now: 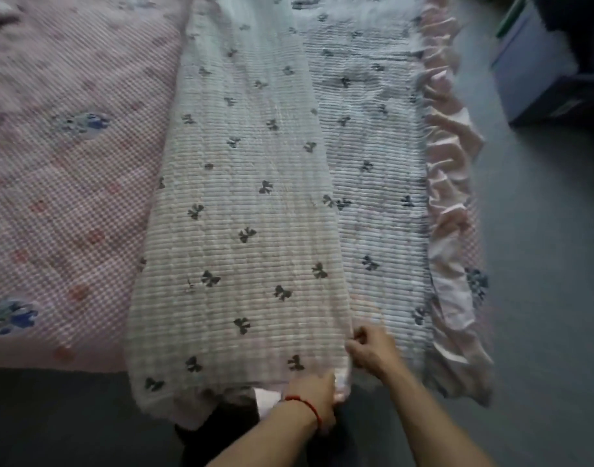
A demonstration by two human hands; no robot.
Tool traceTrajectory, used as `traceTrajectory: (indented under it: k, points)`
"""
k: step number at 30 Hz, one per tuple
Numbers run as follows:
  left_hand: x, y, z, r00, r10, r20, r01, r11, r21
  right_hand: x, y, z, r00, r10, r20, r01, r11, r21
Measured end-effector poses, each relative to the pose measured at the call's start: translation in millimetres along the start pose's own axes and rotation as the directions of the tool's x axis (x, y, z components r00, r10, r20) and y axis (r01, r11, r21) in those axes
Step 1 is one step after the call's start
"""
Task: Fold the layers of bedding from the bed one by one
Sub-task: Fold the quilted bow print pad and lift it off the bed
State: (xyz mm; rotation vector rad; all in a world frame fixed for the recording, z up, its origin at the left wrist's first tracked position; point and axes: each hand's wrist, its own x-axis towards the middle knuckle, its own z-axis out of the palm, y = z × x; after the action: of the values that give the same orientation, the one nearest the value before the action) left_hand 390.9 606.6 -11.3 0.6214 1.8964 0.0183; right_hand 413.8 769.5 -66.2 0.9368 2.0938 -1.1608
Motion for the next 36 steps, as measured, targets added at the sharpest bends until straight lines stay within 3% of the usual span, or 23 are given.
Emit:
traceTrajectory:
  k: [2,4,7,9,13,19,22,25,29,34,36]
  points:
    - [-18,1,-3,0.997,-0.032,0.067,0.036,0.998,-0.054,-6,21,-6,0.994,0.030,0.106,-0.025,0.998,-0.057]
    - [-41,-4,-11,0.994,-0.100,0.035,0.104,0.988,-0.116,-30,20,-18,0.987,0.007,0.160,0.012,0.993,-0.121]
    - [-75,0,-37,0.978,-0.158,-0.139,0.117,0.957,-0.265,-81,10,-47,0.993,-0.050,0.109,0.054,0.998,-0.035]
    - [-96,16,-67,0.942,-0.145,-0.301,0.031,0.935,-0.355,-111,5,-70,0.995,-0.082,0.053,0.080,0.996,0.048]
    - [-135,74,-133,0.811,-0.044,-0.584,-0.253,0.873,-0.417,-177,-20,-133,0.978,-0.128,-0.162,0.159,0.967,0.198]
    - [-162,175,-191,0.621,0.159,-0.767,-0.579,0.753,-0.313,-245,-58,-237,0.862,-0.184,-0.473,0.367,0.869,0.331]
    - [-175,228,-210,0.544,0.233,-0.806,-0.671,0.697,-0.252,-250,-60,-292,0.800,-0.233,-0.553,0.480,0.802,0.356]
    - [-178,276,-226,0.447,0.212,-0.869,-0.717,0.666,-0.206,-245,-44,-345,0.753,-0.291,-0.590,0.562,0.751,0.347]
    - [-166,383,-247,0.227,0.132,-0.965,-0.745,0.661,-0.085,-230,-2,-438,0.725,-0.364,-0.585,0.636,0.679,0.367]
    - [-151,513,-270,0.255,0.083,-0.963,-0.725,0.676,-0.134,-229,28,-556,0.695,-0.486,-0.530,0.682,0.679,0.272]
    - [-148,536,-282,0.298,0.069,-0.952,-0.720,0.671,-0.177,-228,33,-594,0.688,-0.516,-0.511,0.681,0.701,0.210]
